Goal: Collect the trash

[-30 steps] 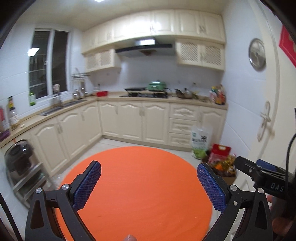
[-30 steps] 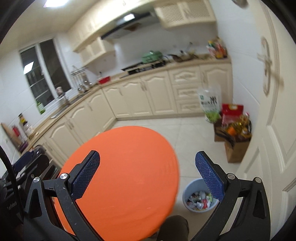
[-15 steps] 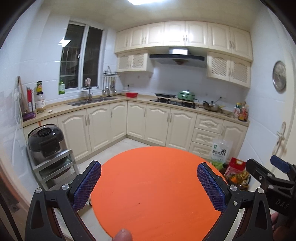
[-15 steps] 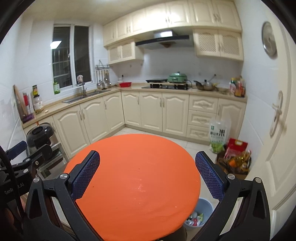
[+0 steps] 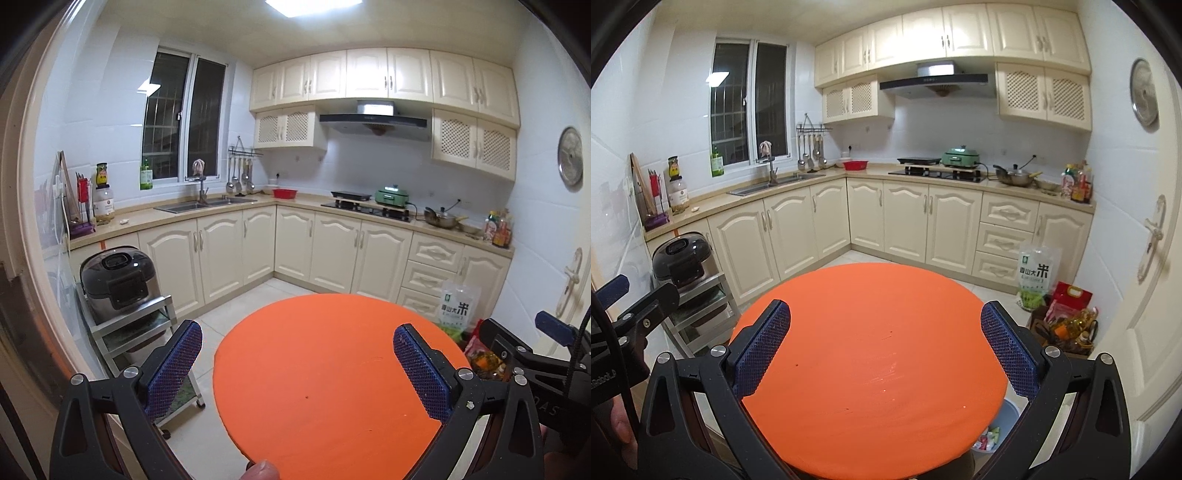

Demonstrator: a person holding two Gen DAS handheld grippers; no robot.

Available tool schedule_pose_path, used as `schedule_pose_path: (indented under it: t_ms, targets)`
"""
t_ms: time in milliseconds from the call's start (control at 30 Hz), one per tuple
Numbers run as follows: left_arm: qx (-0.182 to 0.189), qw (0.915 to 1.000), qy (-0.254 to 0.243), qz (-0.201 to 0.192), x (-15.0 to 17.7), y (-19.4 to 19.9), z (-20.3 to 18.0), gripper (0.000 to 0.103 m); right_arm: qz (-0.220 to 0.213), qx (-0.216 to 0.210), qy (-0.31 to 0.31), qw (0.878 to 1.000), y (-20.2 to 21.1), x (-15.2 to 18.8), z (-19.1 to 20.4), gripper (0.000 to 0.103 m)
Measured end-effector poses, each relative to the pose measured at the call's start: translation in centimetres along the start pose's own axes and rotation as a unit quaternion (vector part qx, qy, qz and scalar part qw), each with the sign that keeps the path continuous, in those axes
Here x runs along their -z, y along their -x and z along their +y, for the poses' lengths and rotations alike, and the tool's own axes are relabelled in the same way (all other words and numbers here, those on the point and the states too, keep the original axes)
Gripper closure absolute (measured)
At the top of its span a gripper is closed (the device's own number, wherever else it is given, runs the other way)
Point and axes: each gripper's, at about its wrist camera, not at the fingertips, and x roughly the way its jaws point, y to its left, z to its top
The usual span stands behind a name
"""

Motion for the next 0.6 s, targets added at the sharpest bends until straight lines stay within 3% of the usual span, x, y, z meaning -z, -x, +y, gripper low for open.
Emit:
schedule_pose_path:
  t_ms: [600]
  targets:
    - [0.020, 0.9998, 0.003, -0.005, -1.2, -1.2, 0.6, 0.001, 0.007, -0.001, -0.003, 1.000, -0.5, 0.1, -0.1, 0.000]
